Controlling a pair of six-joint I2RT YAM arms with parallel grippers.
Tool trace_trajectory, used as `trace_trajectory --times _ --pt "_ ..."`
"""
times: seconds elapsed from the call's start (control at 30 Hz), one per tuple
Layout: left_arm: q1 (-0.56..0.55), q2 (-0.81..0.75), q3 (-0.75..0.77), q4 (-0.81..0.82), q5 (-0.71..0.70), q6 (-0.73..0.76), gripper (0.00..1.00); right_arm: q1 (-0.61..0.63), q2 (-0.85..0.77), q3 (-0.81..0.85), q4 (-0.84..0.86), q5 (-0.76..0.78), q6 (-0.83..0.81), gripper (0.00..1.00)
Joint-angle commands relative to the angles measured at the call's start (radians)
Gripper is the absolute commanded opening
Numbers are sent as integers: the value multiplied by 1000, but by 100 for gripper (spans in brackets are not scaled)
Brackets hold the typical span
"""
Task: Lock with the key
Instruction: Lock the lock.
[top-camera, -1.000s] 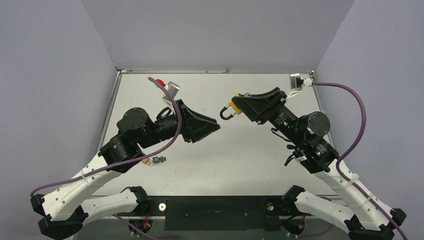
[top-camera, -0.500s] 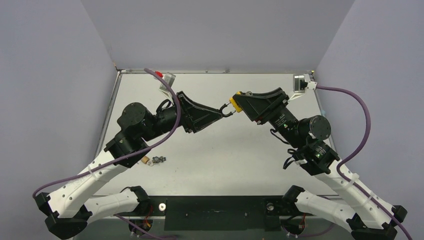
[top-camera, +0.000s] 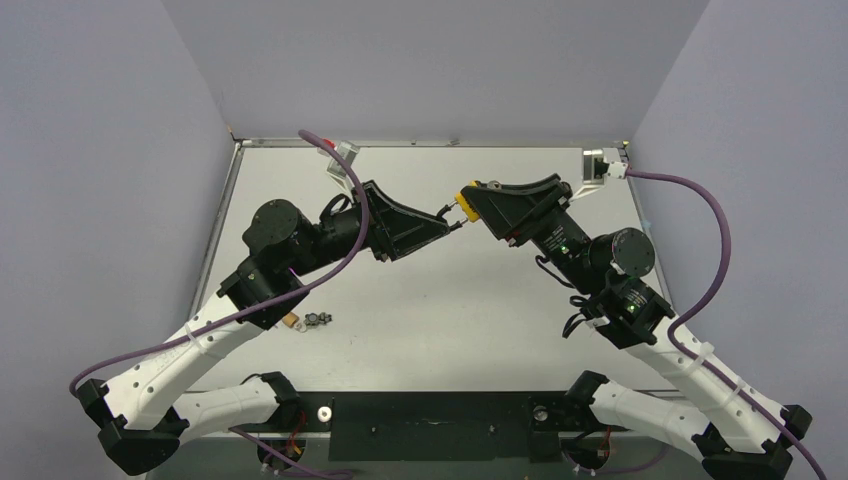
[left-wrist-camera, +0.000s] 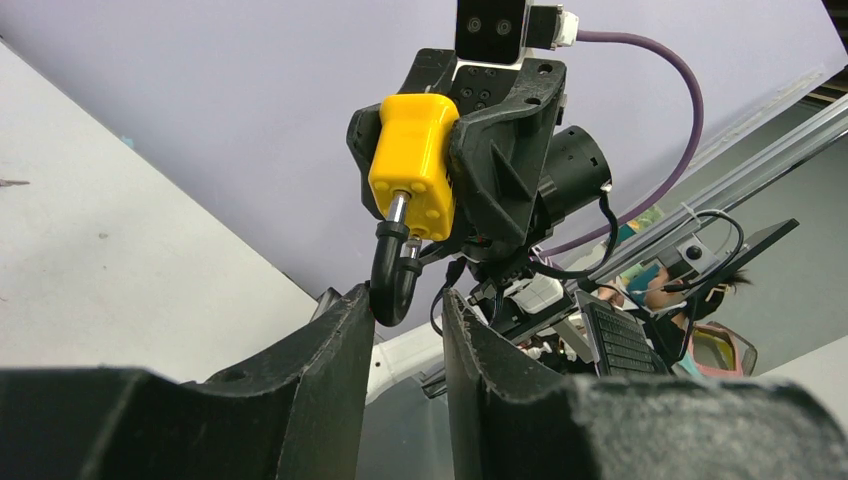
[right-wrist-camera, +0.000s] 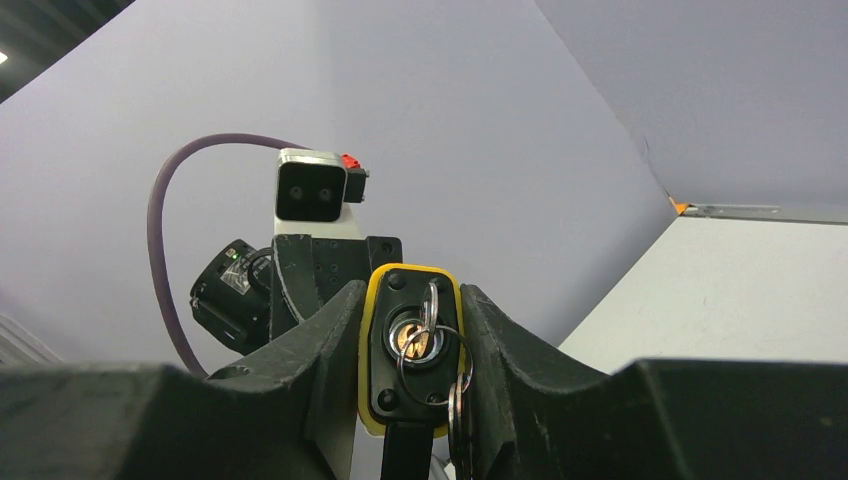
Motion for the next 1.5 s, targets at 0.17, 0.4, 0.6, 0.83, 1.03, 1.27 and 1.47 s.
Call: trace_trajectory --times 0.17,0.4,0.6,0.83,1.03,1.27,1.47 --pt "7 -2 -1 76 27 -24 8 8 -3 59 83 20 -20 0" --pt "8 1 1 91 26 -41 0 59 5 69 34 32 -91 0" --pt "19 7 16 131 49 -99 0 99 -2 39 15 48 -141 0" --pt "36 13 5 266 100 -197 0 105 12 34 17 0 -160 0" --pt "42 14 14 242 83 -193 0 135 55 52 15 -28 -164 0" --pt "40 22 39 168 56 -139 0 162 82 63 20 -32 -147 0" --pt "40 28 62 130 36 -95 0 219 122 56 48 -29 -116 0"
